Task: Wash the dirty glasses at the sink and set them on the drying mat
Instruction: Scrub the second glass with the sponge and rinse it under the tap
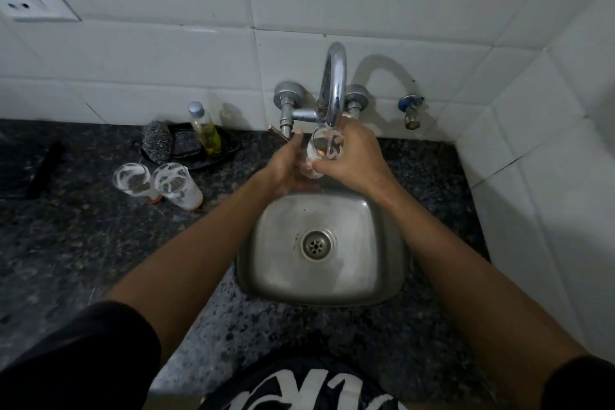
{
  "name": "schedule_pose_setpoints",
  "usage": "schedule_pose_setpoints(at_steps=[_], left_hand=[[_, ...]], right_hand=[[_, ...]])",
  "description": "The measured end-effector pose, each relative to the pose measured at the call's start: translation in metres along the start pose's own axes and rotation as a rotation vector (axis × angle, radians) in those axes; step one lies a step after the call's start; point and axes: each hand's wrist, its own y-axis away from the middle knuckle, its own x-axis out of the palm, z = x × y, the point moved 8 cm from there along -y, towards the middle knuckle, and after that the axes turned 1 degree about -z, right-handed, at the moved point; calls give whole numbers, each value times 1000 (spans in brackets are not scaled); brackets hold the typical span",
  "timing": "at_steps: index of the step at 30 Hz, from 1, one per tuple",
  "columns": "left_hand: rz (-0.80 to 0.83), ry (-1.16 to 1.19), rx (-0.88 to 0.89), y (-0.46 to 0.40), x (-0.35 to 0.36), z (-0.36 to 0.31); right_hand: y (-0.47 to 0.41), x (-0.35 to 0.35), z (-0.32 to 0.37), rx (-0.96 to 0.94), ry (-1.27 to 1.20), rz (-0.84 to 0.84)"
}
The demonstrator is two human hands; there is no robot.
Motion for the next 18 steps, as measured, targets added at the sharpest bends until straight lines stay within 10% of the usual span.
schedule_pose_setpoints(at_steps=[8,14,18], left_hand=[[-25,348,79,-1,14,2],[24,339,127,3,19,-4],[39,268,-5,7,22,-2]], right_hand=[[40,5,24,-566,417,-19],[24,19,7,-381,228,230],[18,19,12,-620,450,330]])
